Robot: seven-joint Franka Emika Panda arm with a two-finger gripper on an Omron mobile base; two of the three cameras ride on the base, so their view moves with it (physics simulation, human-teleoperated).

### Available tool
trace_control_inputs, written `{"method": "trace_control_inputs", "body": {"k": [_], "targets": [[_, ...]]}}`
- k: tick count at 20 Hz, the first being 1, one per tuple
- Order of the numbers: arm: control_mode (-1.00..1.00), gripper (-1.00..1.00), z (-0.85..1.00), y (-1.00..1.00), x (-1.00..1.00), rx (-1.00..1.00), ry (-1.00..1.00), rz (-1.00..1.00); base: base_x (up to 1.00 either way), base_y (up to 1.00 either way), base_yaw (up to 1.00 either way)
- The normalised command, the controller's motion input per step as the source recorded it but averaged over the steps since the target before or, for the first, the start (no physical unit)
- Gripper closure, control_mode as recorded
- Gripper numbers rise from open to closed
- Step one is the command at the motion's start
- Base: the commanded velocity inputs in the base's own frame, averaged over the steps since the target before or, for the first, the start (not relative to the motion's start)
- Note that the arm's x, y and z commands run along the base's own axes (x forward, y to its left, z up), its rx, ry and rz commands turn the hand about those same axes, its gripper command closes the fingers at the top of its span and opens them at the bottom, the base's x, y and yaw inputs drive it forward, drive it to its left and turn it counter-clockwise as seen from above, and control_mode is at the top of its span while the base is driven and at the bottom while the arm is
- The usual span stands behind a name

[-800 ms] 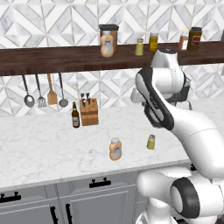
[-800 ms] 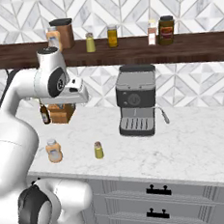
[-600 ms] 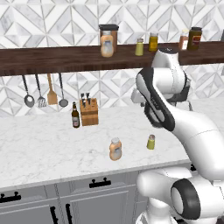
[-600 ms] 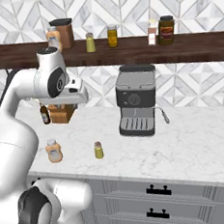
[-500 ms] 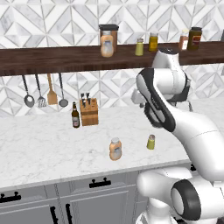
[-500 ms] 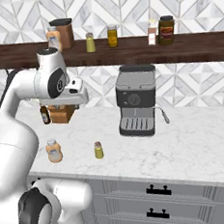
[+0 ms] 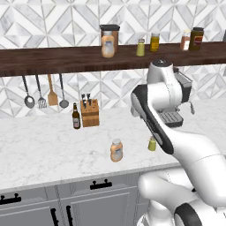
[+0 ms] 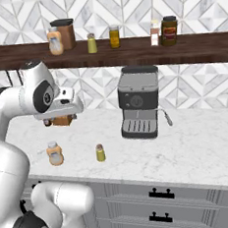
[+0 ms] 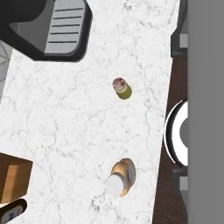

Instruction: Put the shaker and condiment bottle from the counter next to their counterparts in the cabinet.

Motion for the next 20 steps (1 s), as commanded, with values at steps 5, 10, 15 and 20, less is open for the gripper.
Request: {"method": "trace_control_inputs", "body": {"k": [5, 10, 15, 20], "targets": [[-1.0, -1.0, -0.31, 0.03, -0.04, -0.03, 0.0, 0.11, 0.0, 0.0, 0.0], [-1.0, -1.0, -0.4, 0.01, 0.0, -0.11, 0.0, 0.19, 0.0, 0.0, 0.0], [-1.0, -1.0, -0.31, 0.16, 0.0, -0.09, 0.0, 0.23, 0.0, 0.0, 0.0], [-1.0, -1.0, -0.25, 0.02, 0.0, -0.05, 0.03, 0.31, 0.0, 0.0, 0.0]]}}
